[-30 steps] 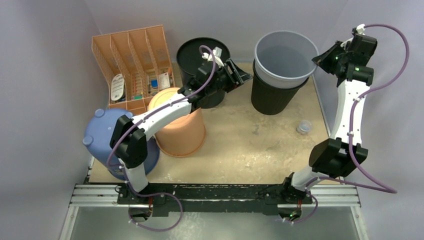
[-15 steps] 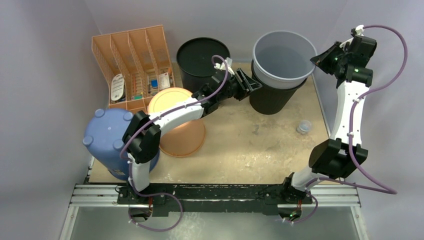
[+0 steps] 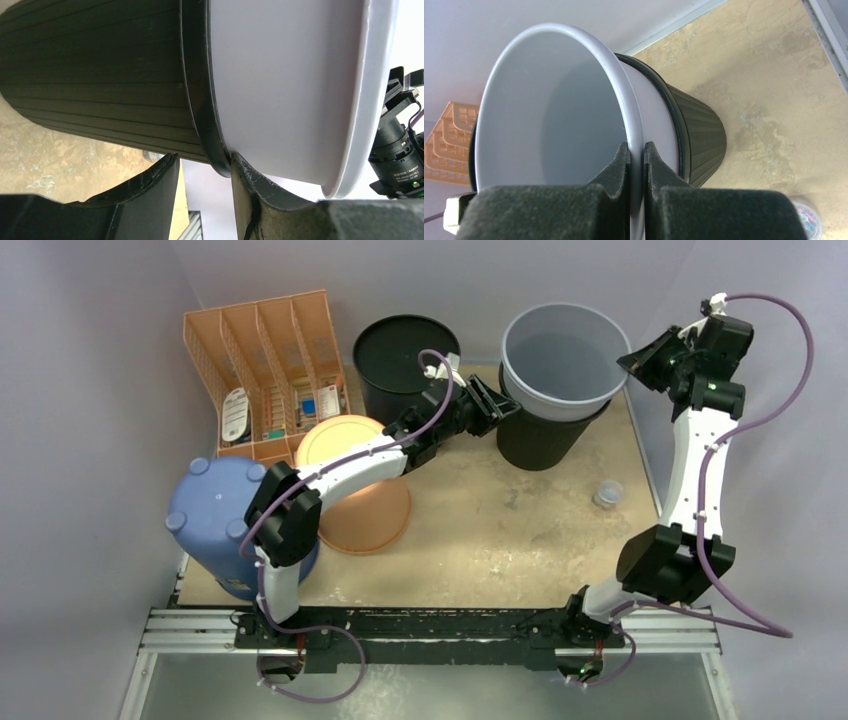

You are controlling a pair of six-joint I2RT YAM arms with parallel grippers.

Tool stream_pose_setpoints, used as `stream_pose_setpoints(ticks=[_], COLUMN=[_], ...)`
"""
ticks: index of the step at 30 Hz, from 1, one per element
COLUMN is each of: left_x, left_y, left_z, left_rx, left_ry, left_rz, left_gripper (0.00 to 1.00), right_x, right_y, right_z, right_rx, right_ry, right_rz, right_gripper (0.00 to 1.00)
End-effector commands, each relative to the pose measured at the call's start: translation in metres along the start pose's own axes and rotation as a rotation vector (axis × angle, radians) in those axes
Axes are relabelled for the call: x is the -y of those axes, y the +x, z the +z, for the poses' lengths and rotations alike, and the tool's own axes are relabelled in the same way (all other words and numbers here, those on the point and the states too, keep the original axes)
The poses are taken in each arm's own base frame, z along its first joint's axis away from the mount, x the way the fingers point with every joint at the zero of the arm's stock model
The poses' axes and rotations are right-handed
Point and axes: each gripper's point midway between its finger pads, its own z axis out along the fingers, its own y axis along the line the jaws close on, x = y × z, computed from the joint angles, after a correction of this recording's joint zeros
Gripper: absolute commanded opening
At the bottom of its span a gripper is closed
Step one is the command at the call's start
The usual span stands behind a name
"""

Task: Turn the large container upside down
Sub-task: Adjust the container in the container.

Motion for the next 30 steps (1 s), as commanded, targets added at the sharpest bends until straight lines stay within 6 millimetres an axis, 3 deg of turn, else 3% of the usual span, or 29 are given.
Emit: stream_pose_setpoints(ticks=[1, 8, 13, 23, 30], left_x=[0.033, 0.029, 0.025, 0.017, 0.008], left_y=[-0.01, -0.003, -0.004, -0.011, -0.024], left_z=[-0.001, 0.007, 0.005, -0.007, -0.012], left_rx=[0.037, 0.012, 0.012, 0.045, 0.064], left_ry=[0.083, 0.085, 0.037, -0.03, -0.052], left_rz=[-0.029, -0.106, -0.113, -0.124, -0.109], left_gripper=[0.42, 0.35, 0.31, 0.28, 0.29], right_x=[-0.059, -0.064, -0.092, -0.128, -0.125], right_y=[-0.03, -0.026, -0.021, -0.047, -0.058], right_z=[-0.041, -0.044, -0.059, -0.099, -0.115], right_rx=[0.114, 0.1, 0.085, 0.162, 0.198], right_ry=[-0.212, -0.241, -0.403, -0.505, -0.493], right_rz=[-0.007, 0.01, 0.067, 0.082, 0.083], right_gripper=[0.0, 0.0, 0.0, 0.0, 0.0])
